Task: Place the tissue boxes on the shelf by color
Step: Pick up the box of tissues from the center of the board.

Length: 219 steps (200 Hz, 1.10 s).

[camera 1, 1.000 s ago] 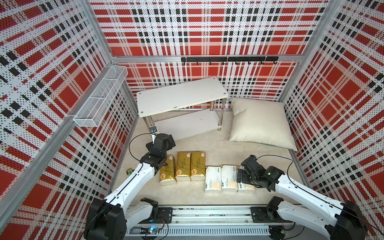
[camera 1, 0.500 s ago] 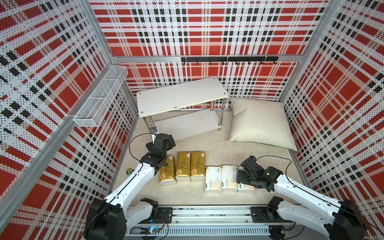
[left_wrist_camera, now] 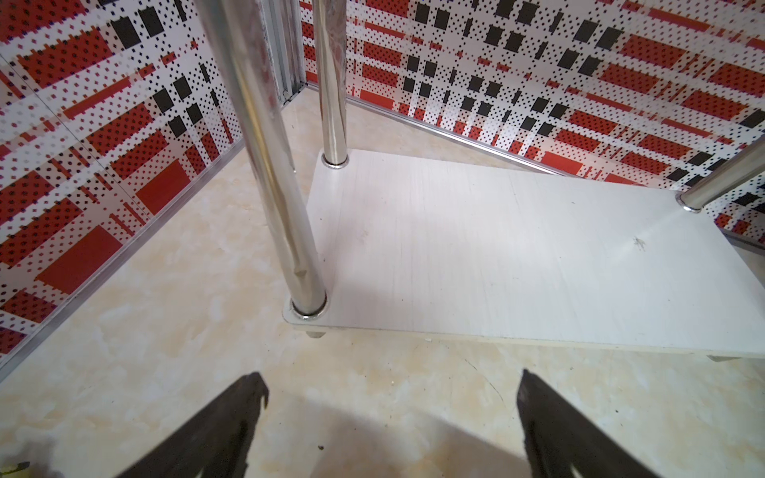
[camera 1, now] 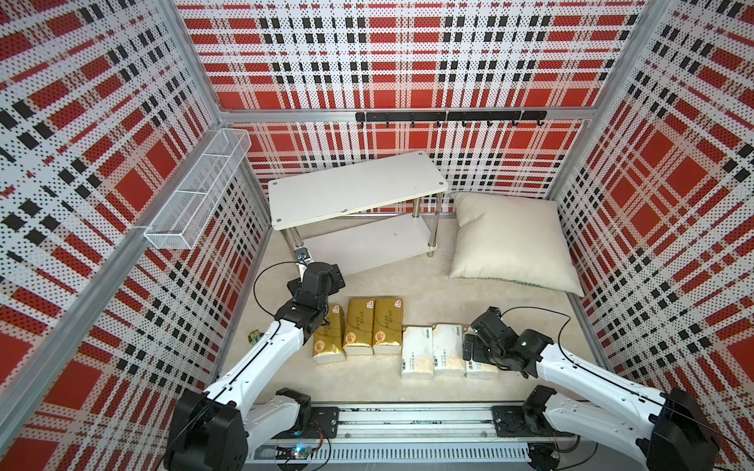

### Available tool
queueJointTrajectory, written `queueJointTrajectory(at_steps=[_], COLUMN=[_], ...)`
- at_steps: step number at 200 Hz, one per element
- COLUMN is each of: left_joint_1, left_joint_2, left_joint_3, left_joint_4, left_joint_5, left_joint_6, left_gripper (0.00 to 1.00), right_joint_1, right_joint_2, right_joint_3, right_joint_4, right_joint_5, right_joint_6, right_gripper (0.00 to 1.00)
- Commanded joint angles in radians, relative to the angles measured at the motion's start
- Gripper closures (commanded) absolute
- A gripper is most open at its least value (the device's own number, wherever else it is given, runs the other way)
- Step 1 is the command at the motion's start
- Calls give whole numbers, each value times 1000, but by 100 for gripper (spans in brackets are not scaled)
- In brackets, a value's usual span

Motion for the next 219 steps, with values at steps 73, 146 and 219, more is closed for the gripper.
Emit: queueJointTrajectory(at_steps=[73, 146, 219], left_joint_1=[-12, -13, -14], left_joint_2=[-20, -17, -26], left_joint_3=[11, 13, 1], left_joint_4=[-10, -8, -9], left_joint_5=[6, 5, 5], left_joint_6=[4, 6, 1], left_gripper=[1, 1, 1], right_joint_1=[35, 49, 54], right_joint_2=[23, 0, 8], right_joint_3=[59, 95, 90], right_joint_4=[-88, -116, -101], right_joint_5=[50, 79, 63], right_joint_6=[10, 13, 4], right_gripper=[0, 0, 0])
